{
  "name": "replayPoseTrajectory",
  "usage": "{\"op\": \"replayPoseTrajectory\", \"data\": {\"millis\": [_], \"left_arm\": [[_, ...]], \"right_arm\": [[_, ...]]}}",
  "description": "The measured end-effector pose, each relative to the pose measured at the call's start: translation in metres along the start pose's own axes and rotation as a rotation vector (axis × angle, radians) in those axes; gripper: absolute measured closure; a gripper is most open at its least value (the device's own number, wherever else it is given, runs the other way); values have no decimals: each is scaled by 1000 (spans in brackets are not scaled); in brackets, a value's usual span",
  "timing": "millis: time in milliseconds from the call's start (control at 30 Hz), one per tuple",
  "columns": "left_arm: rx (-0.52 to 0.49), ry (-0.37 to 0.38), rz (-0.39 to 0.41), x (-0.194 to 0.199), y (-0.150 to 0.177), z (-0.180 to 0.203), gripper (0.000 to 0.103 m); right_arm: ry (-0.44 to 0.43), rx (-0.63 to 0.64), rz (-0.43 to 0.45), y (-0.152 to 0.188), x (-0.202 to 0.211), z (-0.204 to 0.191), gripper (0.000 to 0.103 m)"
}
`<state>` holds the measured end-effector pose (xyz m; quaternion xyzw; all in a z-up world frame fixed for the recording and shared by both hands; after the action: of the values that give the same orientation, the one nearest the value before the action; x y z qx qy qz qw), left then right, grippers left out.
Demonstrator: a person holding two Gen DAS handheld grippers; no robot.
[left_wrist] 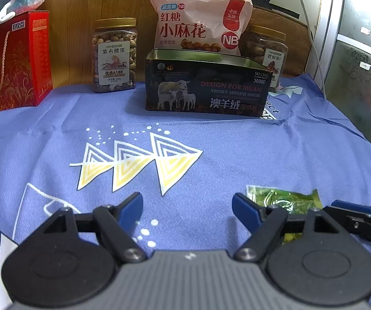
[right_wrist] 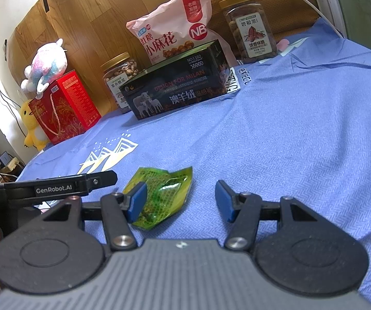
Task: Organize snacks
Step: 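Move the left tool toward the translucent green snack bag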
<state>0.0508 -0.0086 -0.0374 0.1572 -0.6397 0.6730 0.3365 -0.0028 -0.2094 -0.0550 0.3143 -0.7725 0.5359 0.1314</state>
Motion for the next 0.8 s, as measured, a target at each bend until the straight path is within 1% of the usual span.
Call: {"op": "replayPoseTrajectory", "data": {"millis": [533, 800], "left_arm": [[26, 25, -4, 3, 1, -3, 25], [51, 53, -9, 4, -1, -6, 22]], "right_arm": [[-15, 21, -13, 2, -2, -3, 41], [-32, 44, -20, 3, -3, -5, 41]]}}
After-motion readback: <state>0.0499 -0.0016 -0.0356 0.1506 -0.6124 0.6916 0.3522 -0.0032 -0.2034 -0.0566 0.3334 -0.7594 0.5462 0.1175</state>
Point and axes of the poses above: each gripper's, at about its wrist camera, not at the fingertips, and x roughly against the way its jaws point, z to its right, y to its underside, the point moved 3 cm from there along -x, roughly the way its jaws point, and after that the axes turned 3 degrees about y, right-handed, at the moved point
